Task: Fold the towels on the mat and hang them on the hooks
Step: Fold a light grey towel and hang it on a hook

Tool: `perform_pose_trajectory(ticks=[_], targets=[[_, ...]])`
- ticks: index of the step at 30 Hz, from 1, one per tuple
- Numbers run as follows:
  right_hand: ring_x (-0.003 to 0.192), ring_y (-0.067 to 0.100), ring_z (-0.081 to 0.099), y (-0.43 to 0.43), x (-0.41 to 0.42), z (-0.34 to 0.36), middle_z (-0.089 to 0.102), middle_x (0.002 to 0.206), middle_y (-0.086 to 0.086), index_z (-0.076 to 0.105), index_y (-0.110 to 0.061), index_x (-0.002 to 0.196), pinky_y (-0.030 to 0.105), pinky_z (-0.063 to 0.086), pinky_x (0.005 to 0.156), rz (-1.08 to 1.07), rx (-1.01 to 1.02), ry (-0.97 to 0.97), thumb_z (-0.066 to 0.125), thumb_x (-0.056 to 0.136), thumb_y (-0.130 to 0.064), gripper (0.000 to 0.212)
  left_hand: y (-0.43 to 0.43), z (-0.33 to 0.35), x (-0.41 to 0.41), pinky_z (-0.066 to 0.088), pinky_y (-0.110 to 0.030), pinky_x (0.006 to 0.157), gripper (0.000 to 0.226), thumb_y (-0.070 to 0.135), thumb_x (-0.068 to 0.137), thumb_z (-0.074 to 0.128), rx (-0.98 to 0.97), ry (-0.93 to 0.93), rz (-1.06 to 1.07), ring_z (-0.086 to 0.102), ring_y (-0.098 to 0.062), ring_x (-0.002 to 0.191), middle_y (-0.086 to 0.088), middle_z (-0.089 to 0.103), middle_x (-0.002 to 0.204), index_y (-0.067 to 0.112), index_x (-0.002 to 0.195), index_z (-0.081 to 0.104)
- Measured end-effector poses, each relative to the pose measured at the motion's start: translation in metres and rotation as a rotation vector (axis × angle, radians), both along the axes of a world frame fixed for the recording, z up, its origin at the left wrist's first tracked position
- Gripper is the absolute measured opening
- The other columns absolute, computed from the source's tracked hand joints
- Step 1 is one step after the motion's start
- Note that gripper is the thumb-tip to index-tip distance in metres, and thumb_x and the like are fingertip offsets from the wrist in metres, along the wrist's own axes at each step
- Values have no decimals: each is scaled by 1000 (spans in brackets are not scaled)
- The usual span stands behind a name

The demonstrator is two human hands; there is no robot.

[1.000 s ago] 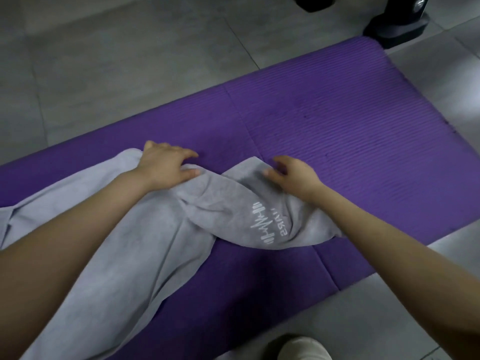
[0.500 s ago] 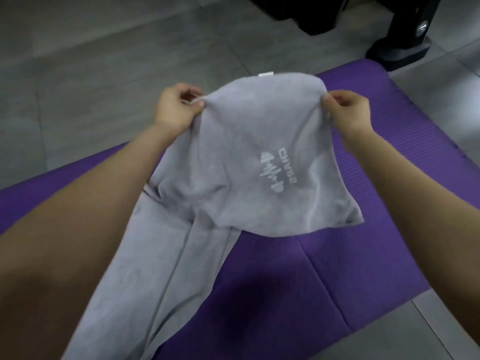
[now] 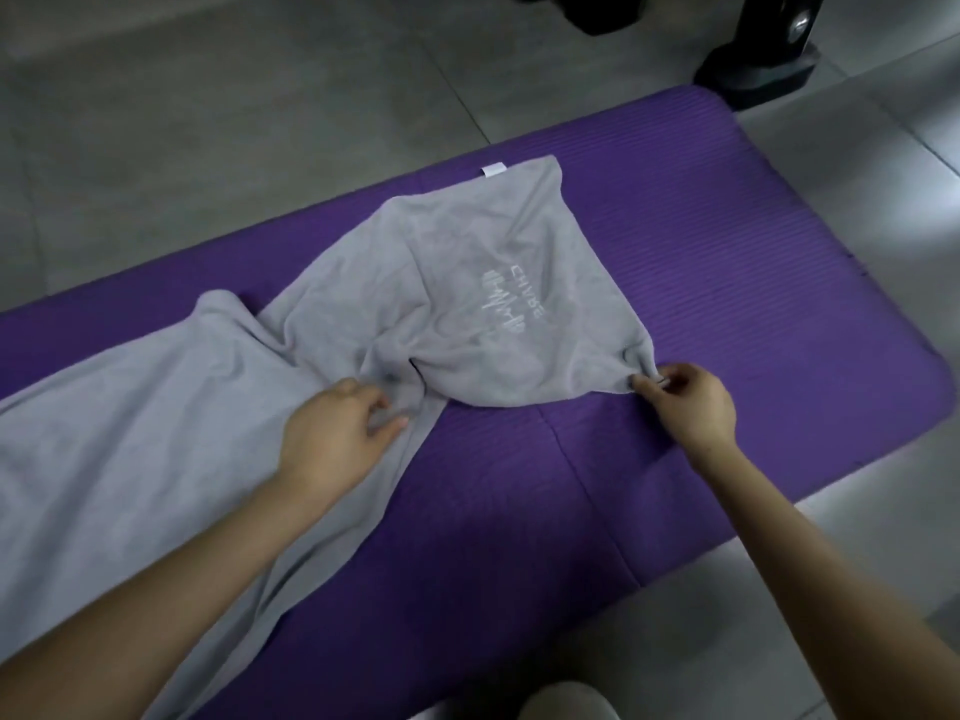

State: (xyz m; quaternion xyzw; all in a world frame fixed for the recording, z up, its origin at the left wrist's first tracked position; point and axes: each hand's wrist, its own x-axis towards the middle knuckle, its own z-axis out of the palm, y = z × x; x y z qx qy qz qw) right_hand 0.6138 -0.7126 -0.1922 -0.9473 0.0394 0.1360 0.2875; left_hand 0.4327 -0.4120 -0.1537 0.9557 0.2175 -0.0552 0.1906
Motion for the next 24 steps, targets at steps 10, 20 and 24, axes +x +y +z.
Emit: perform_pose_trajectory(ticks=[10, 20, 24], targets=[[39, 4, 52, -41, 35, 28, 50, 65, 5, 49, -14, 75, 21, 47, 39, -429, 561, -152, 56, 85, 3, 21, -39, -14, -42, 43, -31, 94, 53, 16, 93, 49, 44, 318, -258, 49, -26, 117, -9, 47, 134, 21, 142, 33], [111, 43, 48, -65, 15, 25, 51, 125, 23, 48, -8, 130, 46, 40, 90, -144, -234, -165, 53, 86, -9, 44, -71, 5, -55, 44, -22, 91, 41, 26, 91, 56, -284, 448, -467, 54, -9, 100, 3, 58, 115, 28, 132, 50], [105, 39, 56, -40, -34, 17, 60, 120, 17, 60, -16, 122, 46, 44, 87, 454, -237, -400, 57, 84, -39, 45, -80, -2, -72, 40, -28, 96, 49, 35, 91, 54, -104, 385, -528, 47, -19, 111, -2, 47, 121, 34, 138, 41]])
